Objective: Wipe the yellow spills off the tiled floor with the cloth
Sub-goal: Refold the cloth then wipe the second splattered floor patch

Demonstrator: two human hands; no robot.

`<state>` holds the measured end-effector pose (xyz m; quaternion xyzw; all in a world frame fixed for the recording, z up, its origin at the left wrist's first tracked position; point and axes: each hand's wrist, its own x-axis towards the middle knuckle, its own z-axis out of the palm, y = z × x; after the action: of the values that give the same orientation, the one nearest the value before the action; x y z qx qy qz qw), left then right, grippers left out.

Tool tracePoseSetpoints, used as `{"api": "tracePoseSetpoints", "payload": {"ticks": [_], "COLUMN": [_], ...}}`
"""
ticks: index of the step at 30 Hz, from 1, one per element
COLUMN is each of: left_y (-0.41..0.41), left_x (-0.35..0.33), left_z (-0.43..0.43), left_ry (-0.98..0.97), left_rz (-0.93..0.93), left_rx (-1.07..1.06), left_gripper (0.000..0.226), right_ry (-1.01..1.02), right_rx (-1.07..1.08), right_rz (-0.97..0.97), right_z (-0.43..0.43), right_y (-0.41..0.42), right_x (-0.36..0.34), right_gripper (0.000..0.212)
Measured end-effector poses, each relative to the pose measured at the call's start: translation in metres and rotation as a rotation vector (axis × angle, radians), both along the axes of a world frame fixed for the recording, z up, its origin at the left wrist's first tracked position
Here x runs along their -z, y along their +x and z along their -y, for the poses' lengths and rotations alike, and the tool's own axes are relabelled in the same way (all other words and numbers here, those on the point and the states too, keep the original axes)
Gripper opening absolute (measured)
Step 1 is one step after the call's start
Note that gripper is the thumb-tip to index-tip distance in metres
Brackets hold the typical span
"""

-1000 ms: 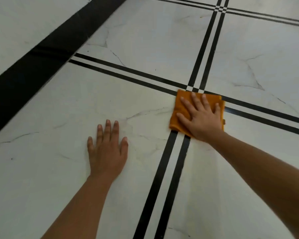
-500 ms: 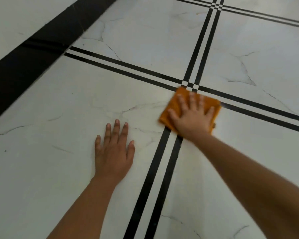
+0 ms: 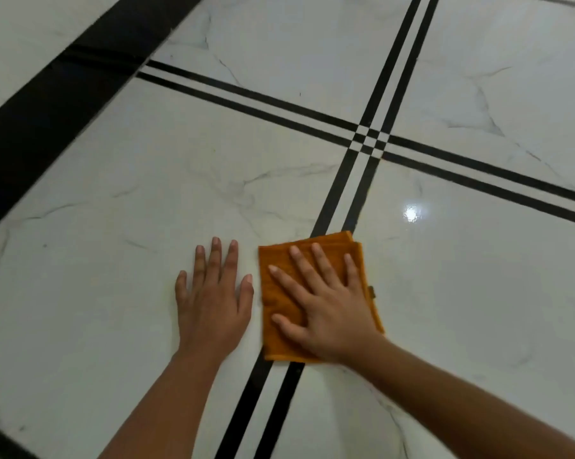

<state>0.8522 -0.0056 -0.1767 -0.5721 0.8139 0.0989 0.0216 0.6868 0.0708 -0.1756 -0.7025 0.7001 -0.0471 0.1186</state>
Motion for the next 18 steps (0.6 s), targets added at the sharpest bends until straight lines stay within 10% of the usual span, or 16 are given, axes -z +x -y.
{"api": "tracePoseSetpoints", "payload": {"ticks": [6,11,18], "left_y": [-0.003,-0.010,0.004], "left_x": [-0.002,-0.004,-0.012], "left_z": [-0.021,-0.033,-0.051], "left_ry": [0.012,0.044,0.115], "left_rz": [-0.007,-0.001,0.004], "left_rx": [0.022,0.016,-0.009], "left_gripper": [0.067,0.069,0.064], "right_ry": [0.100,-0.009,-0.091], "right_rx": [0.483,-0.008,0.059], "right_rz": [-0.025,-0.048,0.060], "right_z": [0.059,-0.035,-0.072], "right_y": [-0.066,0.007,0.013], "right_x": [0.002,0.006,-0.017], "right_gripper": [0.070,0.066,0.064]}}
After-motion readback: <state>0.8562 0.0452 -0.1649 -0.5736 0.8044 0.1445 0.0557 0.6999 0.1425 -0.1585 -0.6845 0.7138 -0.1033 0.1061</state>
